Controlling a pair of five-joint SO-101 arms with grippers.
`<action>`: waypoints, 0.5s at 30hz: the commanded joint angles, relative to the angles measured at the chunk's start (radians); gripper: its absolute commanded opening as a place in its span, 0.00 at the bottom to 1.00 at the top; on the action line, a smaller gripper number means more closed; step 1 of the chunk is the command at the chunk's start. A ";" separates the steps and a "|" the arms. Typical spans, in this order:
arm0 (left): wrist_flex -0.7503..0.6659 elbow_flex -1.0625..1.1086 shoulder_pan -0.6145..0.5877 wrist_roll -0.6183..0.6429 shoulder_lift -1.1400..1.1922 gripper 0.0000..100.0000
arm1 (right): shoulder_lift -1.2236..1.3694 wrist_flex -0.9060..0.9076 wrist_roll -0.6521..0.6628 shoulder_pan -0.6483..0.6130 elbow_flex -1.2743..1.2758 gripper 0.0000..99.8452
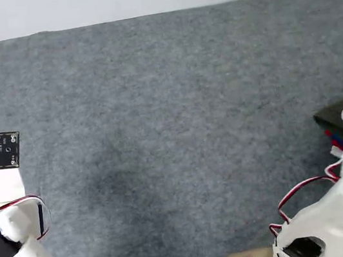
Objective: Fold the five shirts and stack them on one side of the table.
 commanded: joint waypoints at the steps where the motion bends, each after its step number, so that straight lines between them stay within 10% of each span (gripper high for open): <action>1: -0.002 -0.002 -0.002 -0.005 -0.008 0.01 | 0.030 0.031 0.038 0.068 -0.020 0.01; 15: -0.002 -0.001 -0.002 -0.006 -0.008 0.01 | 0.236 -0.101 0.157 0.191 -0.025 0.11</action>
